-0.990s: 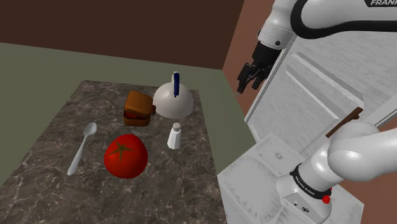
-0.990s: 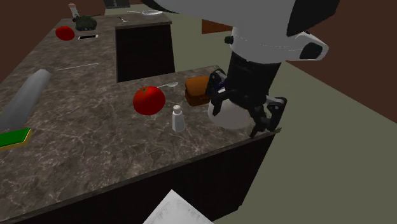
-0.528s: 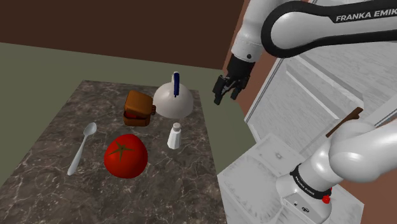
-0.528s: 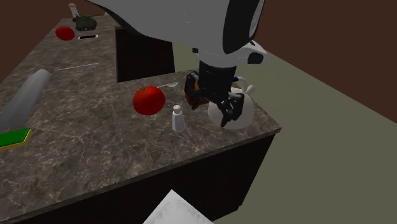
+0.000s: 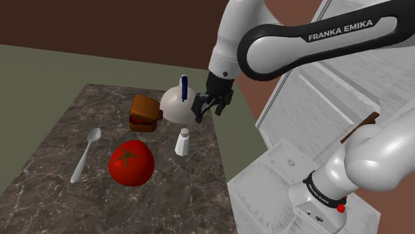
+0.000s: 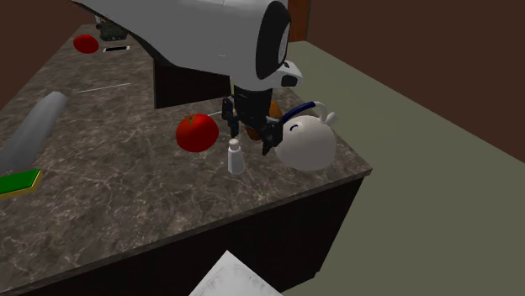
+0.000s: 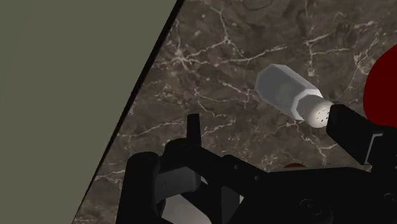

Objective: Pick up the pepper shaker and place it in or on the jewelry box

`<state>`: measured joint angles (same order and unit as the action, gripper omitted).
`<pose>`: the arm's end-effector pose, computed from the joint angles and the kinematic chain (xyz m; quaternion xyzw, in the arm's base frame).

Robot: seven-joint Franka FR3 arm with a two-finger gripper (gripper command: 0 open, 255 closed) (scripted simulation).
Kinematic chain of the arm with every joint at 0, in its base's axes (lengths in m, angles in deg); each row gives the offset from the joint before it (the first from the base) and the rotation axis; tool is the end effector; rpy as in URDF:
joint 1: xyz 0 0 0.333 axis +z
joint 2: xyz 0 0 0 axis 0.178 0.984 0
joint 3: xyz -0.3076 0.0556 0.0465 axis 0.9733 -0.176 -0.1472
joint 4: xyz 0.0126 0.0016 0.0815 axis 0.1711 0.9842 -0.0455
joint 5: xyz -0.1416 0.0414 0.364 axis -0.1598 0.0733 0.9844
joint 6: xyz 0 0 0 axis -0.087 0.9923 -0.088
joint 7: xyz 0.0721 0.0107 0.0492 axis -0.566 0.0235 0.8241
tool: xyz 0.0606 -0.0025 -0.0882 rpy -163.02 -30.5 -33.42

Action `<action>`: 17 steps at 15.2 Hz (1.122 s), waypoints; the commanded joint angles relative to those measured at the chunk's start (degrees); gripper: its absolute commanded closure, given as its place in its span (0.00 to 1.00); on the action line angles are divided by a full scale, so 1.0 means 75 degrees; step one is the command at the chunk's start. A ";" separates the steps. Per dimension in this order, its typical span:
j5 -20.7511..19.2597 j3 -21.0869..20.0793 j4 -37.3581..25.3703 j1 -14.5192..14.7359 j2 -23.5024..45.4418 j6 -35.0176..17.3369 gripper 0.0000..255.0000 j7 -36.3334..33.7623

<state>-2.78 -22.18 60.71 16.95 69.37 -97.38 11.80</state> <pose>0.4043 0.2631 0.4243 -0.9988 -0.0093 0.0083 0.0479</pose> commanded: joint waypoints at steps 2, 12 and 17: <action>-0.0303 -0.0339 -0.0421 0.0085 0.0814 -0.0401 0.00 -0.0477; -0.0977 -0.0621 -0.0717 0.0295 0.2081 -0.1301 0.00 -0.1191; -0.1044 -0.0621 -0.0664 0.0312 0.2197 -0.1459 0.00 -0.1240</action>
<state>-10.57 -26.84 55.72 19.28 85.79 -108.24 2.52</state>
